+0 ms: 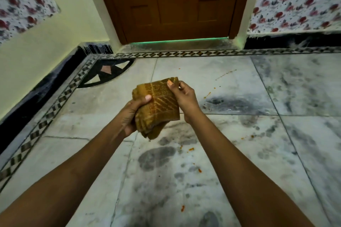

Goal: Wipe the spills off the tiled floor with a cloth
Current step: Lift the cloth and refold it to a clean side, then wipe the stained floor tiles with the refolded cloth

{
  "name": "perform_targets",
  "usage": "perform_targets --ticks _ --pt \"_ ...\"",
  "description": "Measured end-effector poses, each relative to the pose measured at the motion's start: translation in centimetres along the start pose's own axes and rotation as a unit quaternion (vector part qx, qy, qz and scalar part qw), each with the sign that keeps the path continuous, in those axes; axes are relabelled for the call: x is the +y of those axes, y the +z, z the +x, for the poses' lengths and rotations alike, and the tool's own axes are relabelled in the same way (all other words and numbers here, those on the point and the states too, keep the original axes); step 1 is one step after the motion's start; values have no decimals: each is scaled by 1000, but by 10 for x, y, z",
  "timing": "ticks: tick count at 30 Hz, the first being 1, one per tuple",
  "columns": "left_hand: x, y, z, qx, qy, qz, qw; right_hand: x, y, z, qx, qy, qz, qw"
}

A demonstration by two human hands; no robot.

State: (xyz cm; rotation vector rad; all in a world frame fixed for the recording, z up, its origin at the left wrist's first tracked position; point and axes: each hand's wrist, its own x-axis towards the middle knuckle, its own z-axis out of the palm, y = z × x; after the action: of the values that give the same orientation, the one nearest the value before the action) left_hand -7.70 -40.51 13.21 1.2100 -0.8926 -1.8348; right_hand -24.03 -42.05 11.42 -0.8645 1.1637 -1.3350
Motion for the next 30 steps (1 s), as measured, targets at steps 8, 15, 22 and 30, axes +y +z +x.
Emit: perform_targets --ticks 8,15,22,30 --pt "-13 15 19 58 4 -25 998 21 -9 17 106 46 -47 992" --pt "-19 -24 59 149 7 -47 988 45 -61 24 175 66 -209 960" --pt "-5 -40 102 153 40 -32 987 35 -87 48 171 57 -353 918" --pt "8 -15 202 180 205 227 935 81 -136 112 194 3 -503 842"
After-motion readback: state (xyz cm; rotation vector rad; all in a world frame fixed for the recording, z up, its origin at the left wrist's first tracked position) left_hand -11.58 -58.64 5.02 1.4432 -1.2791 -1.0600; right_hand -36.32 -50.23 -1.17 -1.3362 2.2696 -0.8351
